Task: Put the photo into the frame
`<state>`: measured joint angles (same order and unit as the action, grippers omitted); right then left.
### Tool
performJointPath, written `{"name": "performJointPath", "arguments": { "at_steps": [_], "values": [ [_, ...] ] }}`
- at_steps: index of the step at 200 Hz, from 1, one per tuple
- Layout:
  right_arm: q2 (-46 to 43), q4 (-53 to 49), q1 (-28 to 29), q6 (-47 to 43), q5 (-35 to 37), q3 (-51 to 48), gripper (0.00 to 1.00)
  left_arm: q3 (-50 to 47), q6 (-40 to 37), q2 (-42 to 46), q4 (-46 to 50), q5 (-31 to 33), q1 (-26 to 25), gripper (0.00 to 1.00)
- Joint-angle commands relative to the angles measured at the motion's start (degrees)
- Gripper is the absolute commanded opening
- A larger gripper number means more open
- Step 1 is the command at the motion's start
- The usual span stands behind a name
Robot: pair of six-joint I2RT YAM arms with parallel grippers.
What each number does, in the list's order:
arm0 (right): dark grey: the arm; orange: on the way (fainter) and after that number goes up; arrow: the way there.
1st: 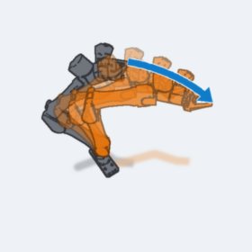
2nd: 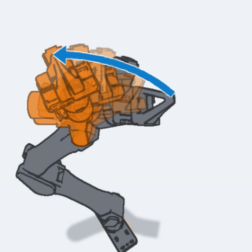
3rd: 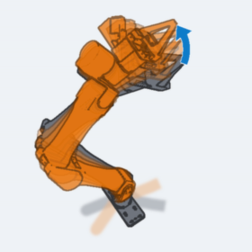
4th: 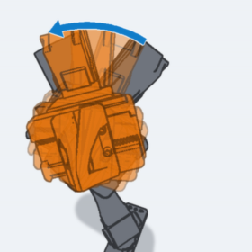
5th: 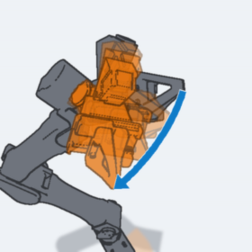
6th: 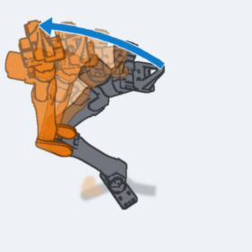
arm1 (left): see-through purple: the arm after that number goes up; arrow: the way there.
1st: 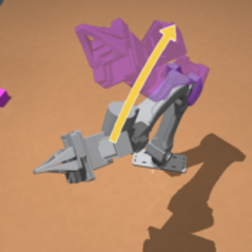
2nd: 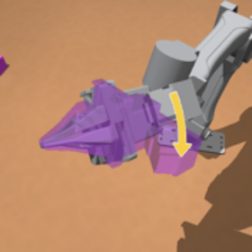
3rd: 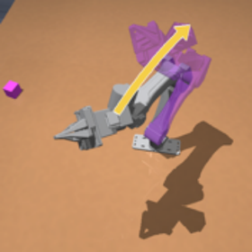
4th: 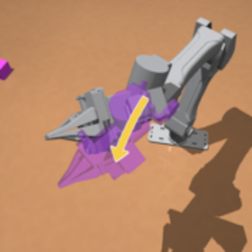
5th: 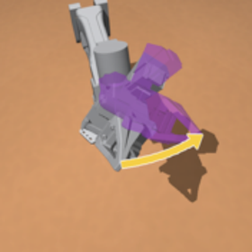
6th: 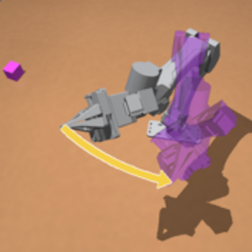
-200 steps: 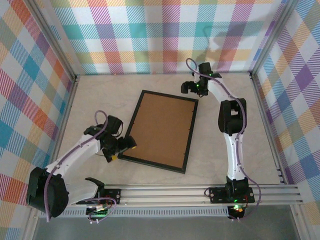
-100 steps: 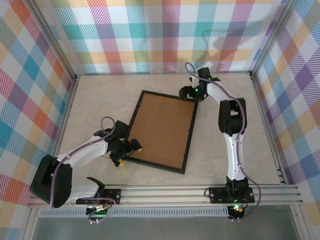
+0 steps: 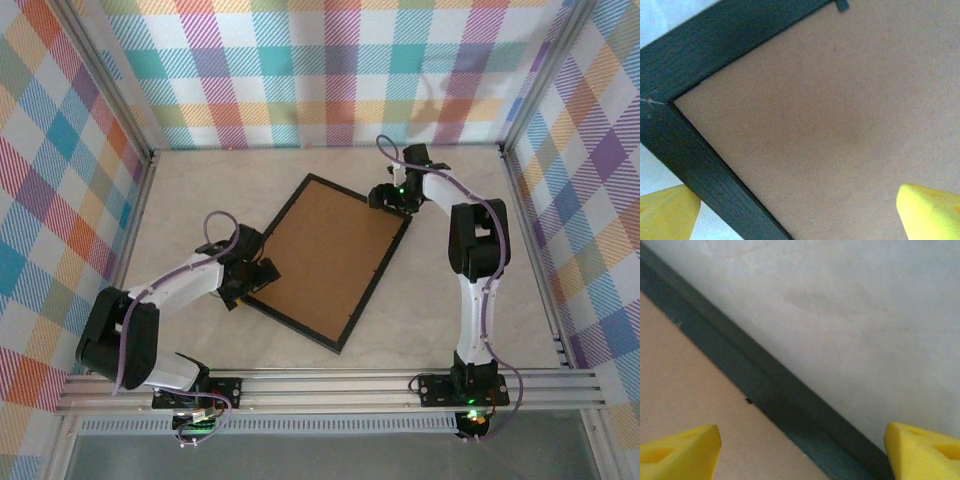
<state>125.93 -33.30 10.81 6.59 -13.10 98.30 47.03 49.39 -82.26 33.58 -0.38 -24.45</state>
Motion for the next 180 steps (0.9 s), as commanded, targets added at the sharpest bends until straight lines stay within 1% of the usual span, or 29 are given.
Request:
{"name": "performJointPath", "arguments": {
  "at_steps": [1, 20, 49, 67, 92, 114, 135, 154, 166, 174, 180],
  "values": [
    [-5.3, -5.0, 1.2, 1.7, -0.4, -5.6, 0.84, 6.3, -5.0, -4.6, -10.4, 2.0, 1.0, 1.0],
    [-9.1, -4.2, 1.2, 3.5, -0.1, -11.3, 0.83, 11.3, -7.1, -10.1, -10.7, 1.8, 2.3, 1.0],
    [-15.2, -1.4, 1.4, 5.6, -3.3, -20.9, 0.81, 18.4, -9.8, -16.6, -11.7, 0.5, 3.9, 1.0],
    [-18.3, -1.4, 1.7, 6.3, -3.7, -25.6, 0.81, 23.7, -11.5, -21.1, -11.0, -1.7, 5.1, 1.0],
    [-24.2, -2.0, 1.8, 7.8, -6.2, -32.8, 0.81, 30.5, -13.1, -27.1, -9.9, -6.2, 6.5, 1.0],
    [-29.7, -1.7, 2.2, 9.9, -10.7, -39.6, 0.81, 35.1, -13.9, -30.9, -9.7, -9.3, 7.0, 1.0],
    [-34.6, -1.8, 3.4, 12.1, -14.4, -44.3, 0.79, 39.1, -15.4, -33.5, -8.0, -9.9, 7.1, 1.0],
    [-37.9, -2.0, 4.0, 13.8, -18.1, -46.8, 0.76, 41.5, -16.9, -35.0, -5.9, -9.6, 7.5, 1.0],
    [-39.8, -2.7, 4.0, 13.9, -17.4, -47.6, 0.76, 42.2, -17.8, -35.3, -4.6, -9.3, 8.0, 1.0],
    [-40.8, -3.7, 4.0, 13.6, -14.8, -47.6, 0.76, 42.4, -18.4, -35.0, -3.5, -8.5, 8.5, 1.0],
    [-41.6, -4.3, 4.0, 13.2, -11.5, -47.3, 0.76, 42.3, -18.9, -34.5, -2.5, -7.8, 9.1, 1.0]
  ]
}}
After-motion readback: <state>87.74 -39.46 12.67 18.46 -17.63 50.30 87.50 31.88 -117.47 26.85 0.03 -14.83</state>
